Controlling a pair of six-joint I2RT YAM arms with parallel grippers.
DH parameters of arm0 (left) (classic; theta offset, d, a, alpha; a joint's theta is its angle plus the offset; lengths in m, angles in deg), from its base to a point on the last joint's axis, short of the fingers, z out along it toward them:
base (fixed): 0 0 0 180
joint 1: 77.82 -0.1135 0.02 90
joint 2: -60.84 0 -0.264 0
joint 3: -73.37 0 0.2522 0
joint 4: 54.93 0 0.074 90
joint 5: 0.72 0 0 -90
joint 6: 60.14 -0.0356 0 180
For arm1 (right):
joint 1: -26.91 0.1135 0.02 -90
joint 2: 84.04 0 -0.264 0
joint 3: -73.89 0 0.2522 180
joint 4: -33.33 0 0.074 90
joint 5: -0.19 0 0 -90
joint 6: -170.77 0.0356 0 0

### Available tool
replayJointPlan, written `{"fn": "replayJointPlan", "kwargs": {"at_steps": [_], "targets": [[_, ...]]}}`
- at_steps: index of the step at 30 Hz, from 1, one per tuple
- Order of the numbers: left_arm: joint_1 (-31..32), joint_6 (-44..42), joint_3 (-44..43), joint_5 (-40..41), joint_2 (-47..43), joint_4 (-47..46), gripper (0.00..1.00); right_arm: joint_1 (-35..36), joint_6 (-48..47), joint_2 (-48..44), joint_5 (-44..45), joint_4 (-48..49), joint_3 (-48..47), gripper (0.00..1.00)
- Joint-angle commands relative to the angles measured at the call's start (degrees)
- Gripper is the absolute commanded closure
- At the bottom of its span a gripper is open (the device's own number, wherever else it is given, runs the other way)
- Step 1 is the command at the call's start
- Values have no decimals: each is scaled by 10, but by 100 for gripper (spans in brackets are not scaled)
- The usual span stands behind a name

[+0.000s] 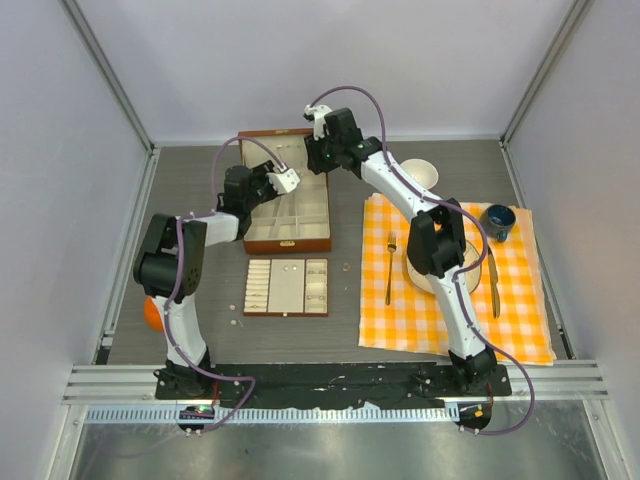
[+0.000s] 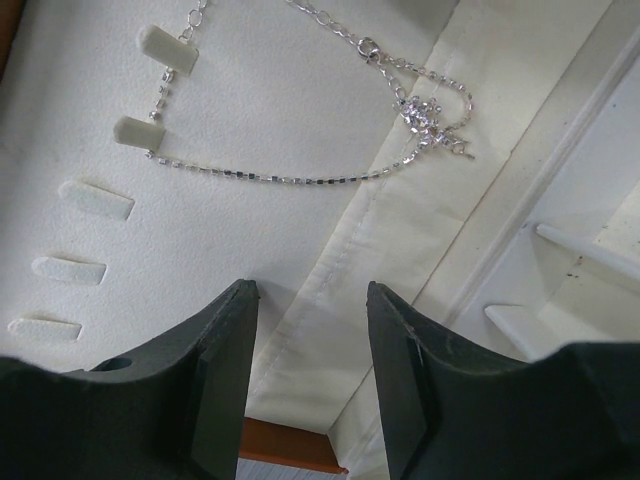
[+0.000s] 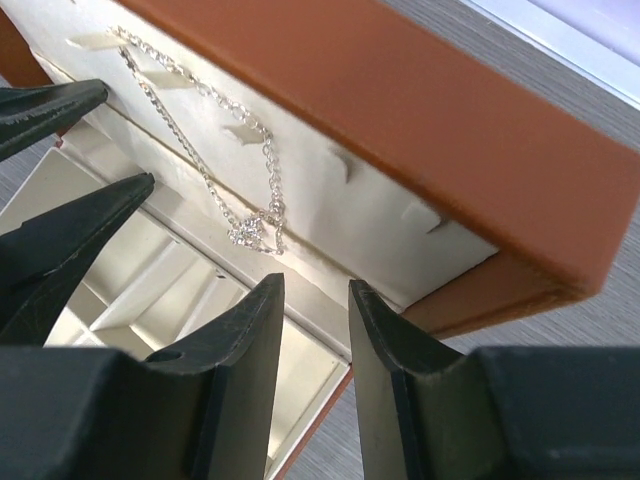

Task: Organize the mixed jewelry
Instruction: Place the jewelry in the jewelry box.

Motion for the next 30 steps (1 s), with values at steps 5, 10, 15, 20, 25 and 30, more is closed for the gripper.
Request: {"fn": "replayJointPlan", "kwargs": {"at_steps": [5, 10, 15, 20, 25, 30], "targets": [[-2, -19, -39, 10, 26, -32, 49, 4, 1, -51, -5, 14, 3, 62], [-2, -22, -43, 10, 35, -29, 57, 5, 1, -55, -5, 14, 6, 62], [-2, -27, -42, 6, 39, -18, 74, 5, 1, -54, -5, 15, 7, 62], [-2, -29, -42, -4, 36, 3, 92, 4, 1, -53, -5, 15, 5, 62], [-2, -30, -41, -25, 21, 41, 100, 5, 0, -51, -4, 15, 5, 62], [-3, -21, -38, -49, -3, 79, 100, 5, -1, -53, -3, 15, 7, 62]]}}
